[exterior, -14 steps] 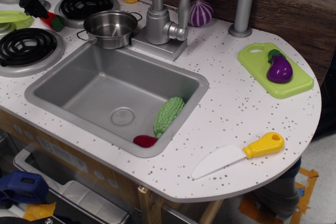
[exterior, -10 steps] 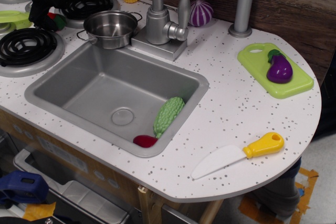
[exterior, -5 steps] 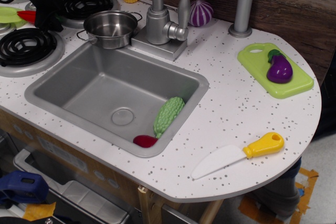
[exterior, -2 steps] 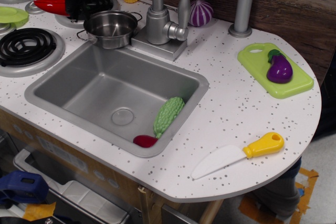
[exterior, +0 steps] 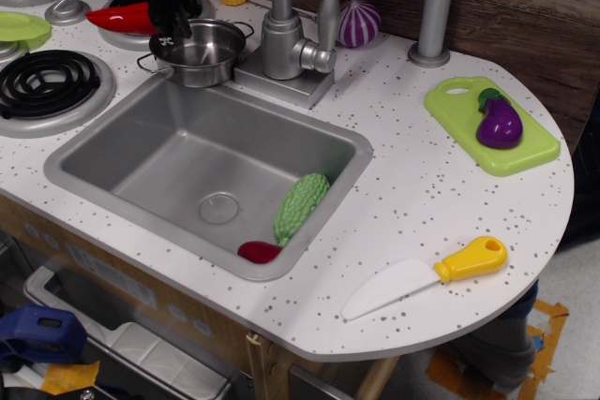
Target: Put pepper in pot or pan
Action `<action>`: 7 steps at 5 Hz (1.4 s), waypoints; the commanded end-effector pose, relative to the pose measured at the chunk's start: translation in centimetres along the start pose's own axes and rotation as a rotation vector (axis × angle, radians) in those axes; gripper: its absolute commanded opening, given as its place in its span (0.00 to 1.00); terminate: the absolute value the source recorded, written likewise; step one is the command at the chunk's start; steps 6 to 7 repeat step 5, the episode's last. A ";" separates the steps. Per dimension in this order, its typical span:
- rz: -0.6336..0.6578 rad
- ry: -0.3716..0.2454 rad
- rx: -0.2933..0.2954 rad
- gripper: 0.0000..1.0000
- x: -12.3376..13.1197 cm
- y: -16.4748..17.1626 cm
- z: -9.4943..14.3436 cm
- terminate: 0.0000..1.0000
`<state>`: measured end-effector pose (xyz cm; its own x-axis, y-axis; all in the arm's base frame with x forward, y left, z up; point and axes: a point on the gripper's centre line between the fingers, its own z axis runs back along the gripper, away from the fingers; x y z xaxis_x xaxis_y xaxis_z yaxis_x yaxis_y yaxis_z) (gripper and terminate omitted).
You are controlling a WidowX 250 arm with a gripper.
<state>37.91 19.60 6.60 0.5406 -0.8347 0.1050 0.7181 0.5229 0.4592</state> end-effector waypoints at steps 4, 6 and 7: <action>-0.051 -0.114 0.129 1.00 3.2 2.0 1.8 0.00; -0.051 -0.114 0.129 1.00 3.2 2.0 1.8 1.00; -0.051 -0.114 0.129 1.00 3.2 2.0 1.8 1.00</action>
